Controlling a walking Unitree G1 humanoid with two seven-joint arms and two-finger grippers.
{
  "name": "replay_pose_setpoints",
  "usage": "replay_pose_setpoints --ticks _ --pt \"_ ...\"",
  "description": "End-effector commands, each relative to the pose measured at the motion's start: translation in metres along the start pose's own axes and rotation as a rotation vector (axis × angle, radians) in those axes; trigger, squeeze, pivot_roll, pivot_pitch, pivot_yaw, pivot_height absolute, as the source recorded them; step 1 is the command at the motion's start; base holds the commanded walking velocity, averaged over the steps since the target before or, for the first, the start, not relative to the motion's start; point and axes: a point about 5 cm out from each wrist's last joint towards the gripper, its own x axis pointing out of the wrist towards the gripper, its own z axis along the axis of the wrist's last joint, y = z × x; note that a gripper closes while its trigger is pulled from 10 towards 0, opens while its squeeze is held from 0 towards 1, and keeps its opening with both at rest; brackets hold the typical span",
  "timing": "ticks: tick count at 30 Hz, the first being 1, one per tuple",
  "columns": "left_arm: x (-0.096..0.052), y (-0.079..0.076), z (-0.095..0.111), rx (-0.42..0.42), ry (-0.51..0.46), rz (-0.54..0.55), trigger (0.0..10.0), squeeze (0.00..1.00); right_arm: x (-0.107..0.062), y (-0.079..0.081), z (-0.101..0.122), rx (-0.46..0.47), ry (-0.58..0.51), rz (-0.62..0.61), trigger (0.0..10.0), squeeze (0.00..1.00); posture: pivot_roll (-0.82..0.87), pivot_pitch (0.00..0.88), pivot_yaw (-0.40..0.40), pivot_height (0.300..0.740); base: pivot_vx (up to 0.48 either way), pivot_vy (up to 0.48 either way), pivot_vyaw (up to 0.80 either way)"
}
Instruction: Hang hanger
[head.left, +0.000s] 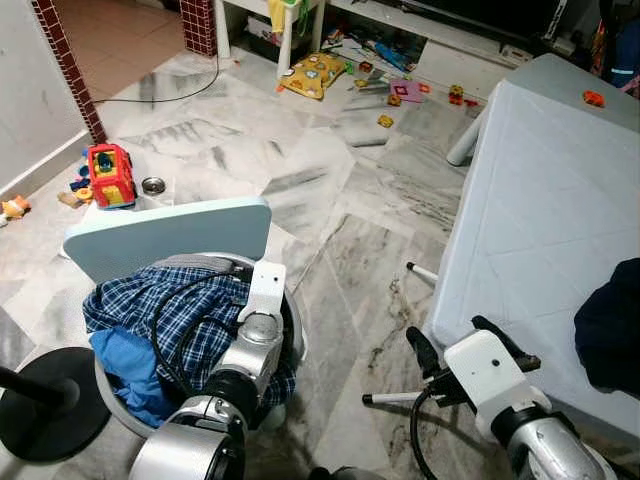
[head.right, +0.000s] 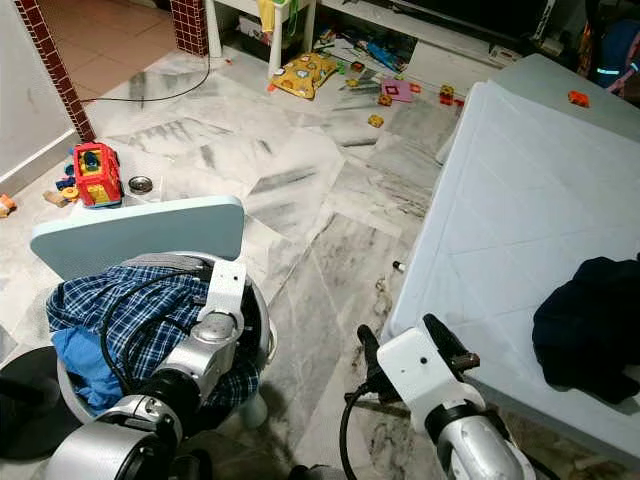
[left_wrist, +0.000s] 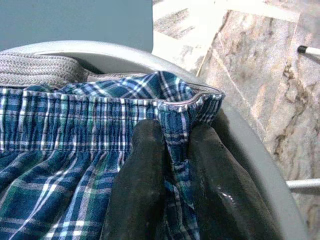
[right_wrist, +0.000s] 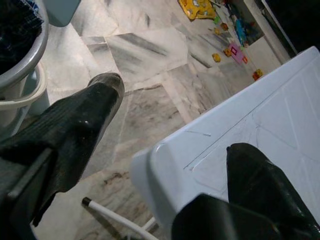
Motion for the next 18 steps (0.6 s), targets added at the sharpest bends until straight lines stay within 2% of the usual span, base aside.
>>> replay_pose_setpoints --ticks 1,8,12,14,18 --pt "-0.001 -0.008 0.003 -0.007 -0.006 -0.024 0.0 0.00 0.001 -0.005 -0.003 -0.007 0.010 -0.016 10.0 0.00 -0.08 0.137 -0.159 0.740 0.000 0.000 0.00" --pt "-0.001 -0.009 0.006 -0.007 -0.029 -0.051 0.0 0.00 0.008 -0.007 0.000 -0.015 -0.009 -0.018 10.0 0.00 -0.06 0.111 -0.153 0.740 0.000 0.000 0.00" --pt "-0.002 -0.012 0.015 -0.015 -0.083 -0.119 0.0 0.00 0.014 -0.010 0.002 -0.020 -0.024 -0.022 10.0 0.00 -0.04 0.091 -0.149 0.740 0.000 0.000 0.00" --pt "-0.003 -0.011 0.016 0.030 -0.122 -0.171 0.0 0.00 0.019 -0.012 0.003 -0.024 -0.036 -0.020 10.0 0.00 -0.01 0.072 -0.144 0.740 0.000 0.000 0.00" --pt "-0.007 -0.008 0.017 0.066 -0.171 -0.223 0.0 0.00 0.026 -0.013 0.006 -0.029 -0.054 -0.017 10.0 0.00 0.01 0.058 -0.141 0.740 0.000 0.000 0.00"
